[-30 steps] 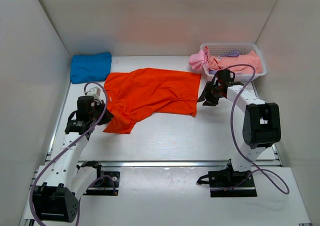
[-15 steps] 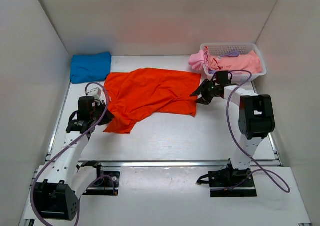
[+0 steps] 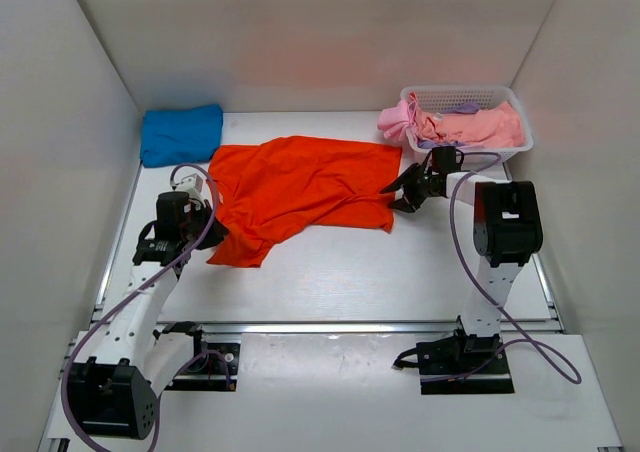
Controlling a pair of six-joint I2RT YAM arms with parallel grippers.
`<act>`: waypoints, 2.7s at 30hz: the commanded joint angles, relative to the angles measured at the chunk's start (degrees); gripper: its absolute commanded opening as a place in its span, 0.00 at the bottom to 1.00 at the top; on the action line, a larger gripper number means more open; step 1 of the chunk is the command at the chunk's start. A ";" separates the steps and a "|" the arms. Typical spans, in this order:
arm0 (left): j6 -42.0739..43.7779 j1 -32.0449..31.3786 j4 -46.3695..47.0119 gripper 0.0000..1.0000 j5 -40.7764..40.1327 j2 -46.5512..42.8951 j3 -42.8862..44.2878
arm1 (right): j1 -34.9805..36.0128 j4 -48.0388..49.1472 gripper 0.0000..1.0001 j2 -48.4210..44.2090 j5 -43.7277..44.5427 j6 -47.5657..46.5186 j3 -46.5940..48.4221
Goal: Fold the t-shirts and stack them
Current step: Flatten out the tshirt
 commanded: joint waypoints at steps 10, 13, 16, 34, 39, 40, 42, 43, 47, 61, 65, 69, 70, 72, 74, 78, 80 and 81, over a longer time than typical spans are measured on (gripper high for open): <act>0.38 0.76 1.36 0.00 0.06 0.49 0.48 | -1.67 0.60 0.34 4.26 2.26 3.74 0.43; 0.29 0.68 1.44 0.00 0.07 0.58 0.83 | -1.84 0.59 0.26 4.61 2.27 4.09 0.26; 0.20 0.59 1.53 0.00 -0.02 0.58 0.74 | -2.19 1.03 0.20 3.91 2.00 4.54 -0.18; 0.38 0.41 1.09 0.00 0.24 -0.21 1.71 | 0.61 0.94 0.00 -11.81 7.18 4.09 -12.55; -0.15 0.24 1.71 0.00 0.33 -0.30 0.66 | 1.24 4.10 0.05 -16.39 6.49 4.70 -20.12; -0.67 0.15 1.80 0.00 0.50 -0.39 0.57 | 1.23 5.76 0.12 -16.05 4.92 5.06 -20.91; -0.58 -0.03 1.89 0.00 0.94 -0.30 0.39 | 0.71 7.35 0.17 -14.82 3.24 4.97 -21.19; -0.33 -0.03 1.62 0.00 0.51 -0.48 0.65 | 0.36 8.06 0.18 -14.03 1.92 4.97 -20.75; 0.03 0.41 1.27 0.00 -0.11 -0.74 0.92 | 0.97 8.24 0.29 -13.85 2.17 4.44 -19.43; 0.03 -0.03 1.54 0.00 -0.02 -0.48 0.30 | -0.17 8.68 0.43 -8.14 1.91 4.27 -13.37; 0.38 0.23 1.97 0.00 -0.02 -0.13 -0.05 | -0.27 8.67 0.20 -6.47 1.65 3.04 -12.04; 0.12 0.41 1.62 0.00 0.59 -0.21 0.39 | -0.97 7.37 0.00 -6.28 1.74 0.85 -9.94; -0.14 0.85 1.97 0.00 0.77 0.22 0.21 | -1.14 6.49 0.00 -7.33 1.82 0.41 -9.41; -0.84 1.02 2.49 0.00 0.59 0.40 2.40 | -0.70 3.69 0.00 -9.88 3.13 -3.18 -8.19; -1.46 1.11 2.67 0.00 0.42 2.15 5.99 | -0.62 -0.63 0.00 -12.87 4.72 -6.61 -6.25; -1.38 1.20 1.71 0.00 0.07 7.16 16.09 | 0.53 -11.77 0.00 -20.33 9.28 -14.43 -0.55; -2.08 1.90 1.10 0.00 1.11 8.92 20.13 | 1.05 -17.31 0.00 -23.94 11.31 -17.16 2.96; -2.69 2.43 1.18 0.00 1.55 9.71 22.69 | 1.32 -18.82 0.00 -25.61 12.88 -18.66 4.03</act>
